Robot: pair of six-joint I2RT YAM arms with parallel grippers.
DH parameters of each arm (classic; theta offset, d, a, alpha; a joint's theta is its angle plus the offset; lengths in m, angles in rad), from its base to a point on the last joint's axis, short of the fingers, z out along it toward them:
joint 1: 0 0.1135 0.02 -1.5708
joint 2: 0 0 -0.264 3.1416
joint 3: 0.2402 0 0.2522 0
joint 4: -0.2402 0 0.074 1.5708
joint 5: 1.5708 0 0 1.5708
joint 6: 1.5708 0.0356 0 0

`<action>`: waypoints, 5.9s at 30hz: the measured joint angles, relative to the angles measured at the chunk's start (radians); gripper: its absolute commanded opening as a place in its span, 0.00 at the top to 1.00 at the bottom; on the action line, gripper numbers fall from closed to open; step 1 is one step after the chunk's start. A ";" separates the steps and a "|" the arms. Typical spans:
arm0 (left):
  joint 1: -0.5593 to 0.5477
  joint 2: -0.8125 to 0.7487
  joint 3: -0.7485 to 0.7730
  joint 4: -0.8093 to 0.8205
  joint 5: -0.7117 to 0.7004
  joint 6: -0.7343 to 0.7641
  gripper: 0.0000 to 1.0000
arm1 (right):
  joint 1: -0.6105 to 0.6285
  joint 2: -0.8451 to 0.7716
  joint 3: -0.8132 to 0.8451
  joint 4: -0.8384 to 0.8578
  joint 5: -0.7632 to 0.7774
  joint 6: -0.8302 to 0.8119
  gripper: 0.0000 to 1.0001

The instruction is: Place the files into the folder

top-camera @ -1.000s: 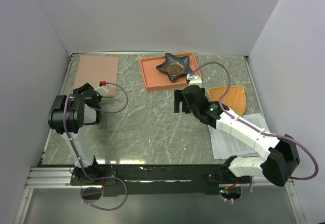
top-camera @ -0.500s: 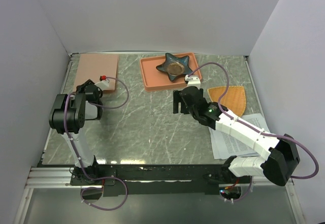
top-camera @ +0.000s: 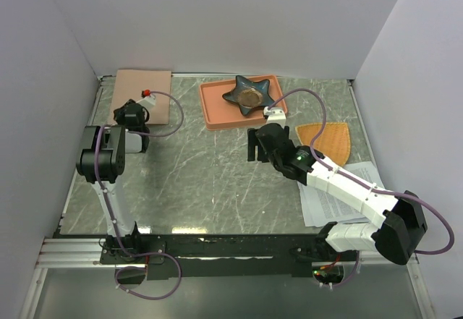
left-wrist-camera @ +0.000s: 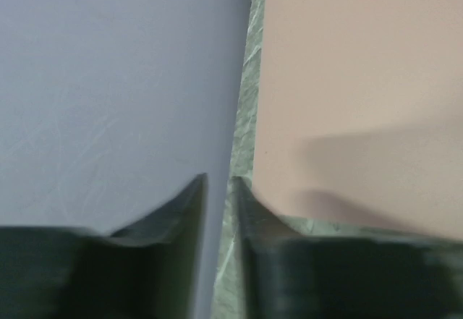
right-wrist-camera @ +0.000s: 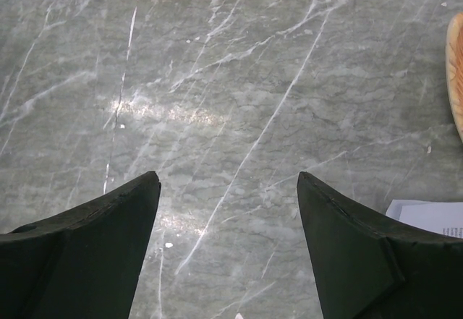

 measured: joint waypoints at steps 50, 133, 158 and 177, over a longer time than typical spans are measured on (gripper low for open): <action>-0.012 0.212 0.115 0.022 -0.101 0.074 0.51 | 0.032 0.019 0.006 0.065 0.023 0.012 0.21; 0.143 -1.160 -0.040 -1.764 0.716 -0.533 0.99 | 0.186 0.440 -0.143 0.832 -0.559 0.547 0.12; 0.143 -1.167 -0.040 -1.768 0.694 -0.544 0.99 | 0.182 0.356 -0.303 0.855 -0.564 0.689 0.15; 0.143 -1.172 0.018 -1.846 0.729 -0.582 0.89 | 0.165 0.461 -0.278 0.999 -0.589 0.777 1.00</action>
